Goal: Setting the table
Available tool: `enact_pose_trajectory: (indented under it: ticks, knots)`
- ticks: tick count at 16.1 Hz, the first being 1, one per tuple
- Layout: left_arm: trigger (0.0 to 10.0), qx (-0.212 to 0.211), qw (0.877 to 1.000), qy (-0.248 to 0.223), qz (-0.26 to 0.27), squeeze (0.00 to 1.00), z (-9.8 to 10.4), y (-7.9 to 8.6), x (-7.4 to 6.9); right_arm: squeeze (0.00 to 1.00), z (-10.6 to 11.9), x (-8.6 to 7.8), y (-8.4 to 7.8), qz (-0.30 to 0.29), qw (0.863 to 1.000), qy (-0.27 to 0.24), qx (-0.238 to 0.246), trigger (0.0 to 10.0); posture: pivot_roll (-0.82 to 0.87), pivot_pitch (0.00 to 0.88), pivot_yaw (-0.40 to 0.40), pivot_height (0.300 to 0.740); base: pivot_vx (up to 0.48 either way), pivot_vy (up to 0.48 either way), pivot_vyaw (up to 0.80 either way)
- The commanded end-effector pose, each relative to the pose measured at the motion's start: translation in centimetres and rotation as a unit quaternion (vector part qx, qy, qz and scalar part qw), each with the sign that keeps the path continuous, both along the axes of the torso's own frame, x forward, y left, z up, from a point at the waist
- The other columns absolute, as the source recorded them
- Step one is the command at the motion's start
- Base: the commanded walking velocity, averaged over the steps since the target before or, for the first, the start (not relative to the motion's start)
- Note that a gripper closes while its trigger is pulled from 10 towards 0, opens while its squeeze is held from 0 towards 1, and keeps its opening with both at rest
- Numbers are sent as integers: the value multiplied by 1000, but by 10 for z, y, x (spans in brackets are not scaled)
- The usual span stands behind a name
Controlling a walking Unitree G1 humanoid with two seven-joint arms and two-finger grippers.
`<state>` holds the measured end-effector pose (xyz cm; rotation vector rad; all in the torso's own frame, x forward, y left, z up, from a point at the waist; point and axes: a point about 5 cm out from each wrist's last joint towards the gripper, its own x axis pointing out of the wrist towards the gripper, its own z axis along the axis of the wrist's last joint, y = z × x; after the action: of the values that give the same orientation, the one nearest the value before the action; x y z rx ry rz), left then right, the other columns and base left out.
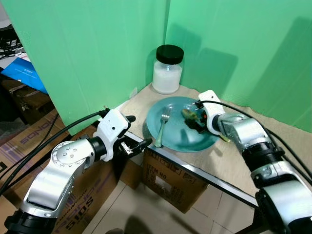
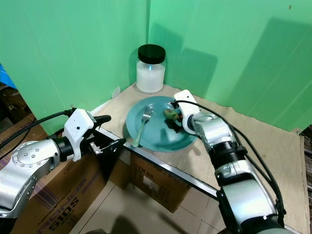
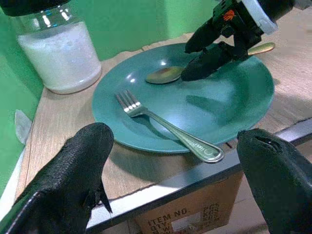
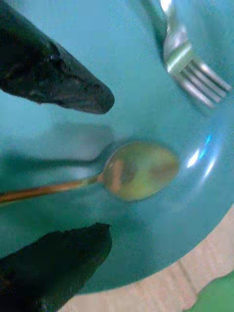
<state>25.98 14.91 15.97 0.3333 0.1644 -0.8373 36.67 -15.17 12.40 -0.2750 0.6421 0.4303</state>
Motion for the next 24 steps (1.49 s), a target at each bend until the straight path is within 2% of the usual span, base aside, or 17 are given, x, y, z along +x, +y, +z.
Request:
enact_pose_trajectory:
  ticks: [1, 2, 5, 13, 21, 24]
  knots:
    - [10000, -1, 1000, 3, -16, 0, 1, -4, -3, 0, 2, 2, -7, -10, 1000, 5, -4, 2196, 40, 0, -62, 740, 0, 0, 0]
    - [10000, -1, 1000, 4, -19, 0, 1, -5, -3, 0, 1, 3, -8, -12, 1000, 12, -4, 0, 39, 0, -62, 740, 0, 0, 0]
    - [10000, 2, 1000, 6, -24, 0, 0, -5, -4, 0, -7, 0, -9, -12, 999, 34, -4, 0, 39, 0, -60, 740, 0, 0, 0]
    - [10000, 0, 999, 24, -48, 0, -1, -8, -9, 0, -16, 2, -11, -27, 999, 36, -15, 0, 45, 0, -62, 740, 0, 0, 0]
    - [10000, 0, 998, 25, -51, 0, 0, -8, -9, 0, -14, 2, -7, -5, 999, 40, -6, 0, 46, 0, -65, 740, 0, 0, 0]
    - [10000, 2, 998, 24, -51, 0, 0, -8, -9, 0, -7, 3, -7, -3, 999, 34, 20, 0, 47, 0, -66, 740, 0, 0, 0]
